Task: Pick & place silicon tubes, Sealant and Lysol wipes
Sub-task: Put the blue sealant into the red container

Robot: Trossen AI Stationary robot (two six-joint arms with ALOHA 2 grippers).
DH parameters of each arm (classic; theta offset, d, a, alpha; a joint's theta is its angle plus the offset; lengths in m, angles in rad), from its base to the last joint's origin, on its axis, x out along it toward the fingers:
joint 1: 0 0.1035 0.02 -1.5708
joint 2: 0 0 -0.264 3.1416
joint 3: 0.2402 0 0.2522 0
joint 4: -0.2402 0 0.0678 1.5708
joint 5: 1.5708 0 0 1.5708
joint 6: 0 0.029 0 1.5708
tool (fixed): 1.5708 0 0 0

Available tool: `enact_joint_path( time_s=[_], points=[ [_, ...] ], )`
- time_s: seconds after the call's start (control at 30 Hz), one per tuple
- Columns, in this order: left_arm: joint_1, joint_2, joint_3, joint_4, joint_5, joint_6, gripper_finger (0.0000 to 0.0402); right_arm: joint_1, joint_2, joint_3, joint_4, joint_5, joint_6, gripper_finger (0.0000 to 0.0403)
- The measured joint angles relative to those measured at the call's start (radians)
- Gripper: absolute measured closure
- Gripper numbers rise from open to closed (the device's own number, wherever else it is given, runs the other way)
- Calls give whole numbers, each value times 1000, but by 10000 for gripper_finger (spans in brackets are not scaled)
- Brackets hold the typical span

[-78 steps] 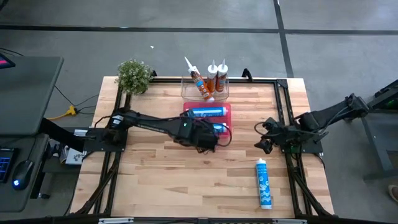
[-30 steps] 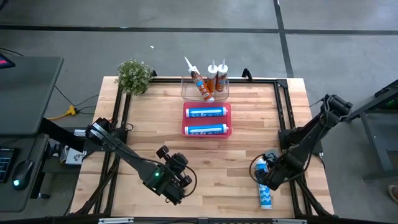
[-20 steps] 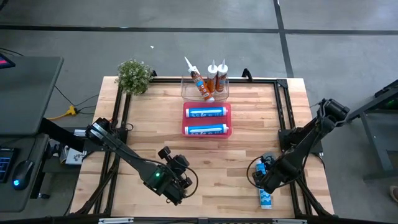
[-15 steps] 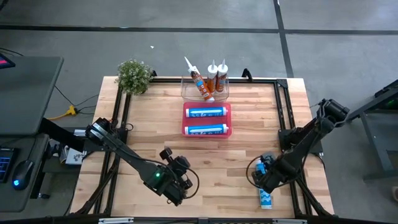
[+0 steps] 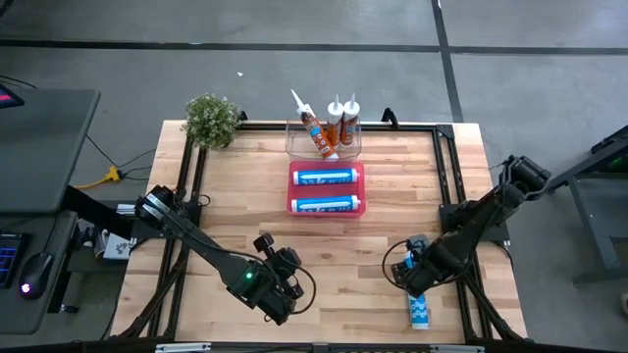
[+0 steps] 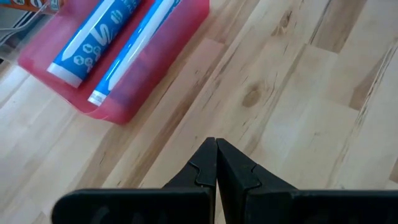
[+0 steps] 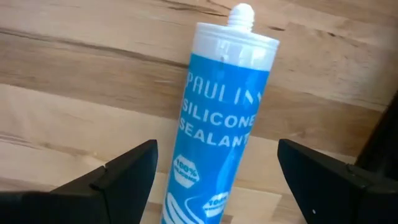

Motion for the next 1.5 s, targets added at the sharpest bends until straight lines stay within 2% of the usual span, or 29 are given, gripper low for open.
enact_joint_path(
  time_s=[1.0,1.33,1.5],
  points=[
    [1,0,0,-4,19,21,401,-39,0,-232,311,-49,19,76],
    [1,0,0,-1,31,21,401,-39,-3,-246,331,-49,15,77],
    [1,0,0,5,33,21,401,-37,-2,-246,327,-49,11,100]
  ],
)
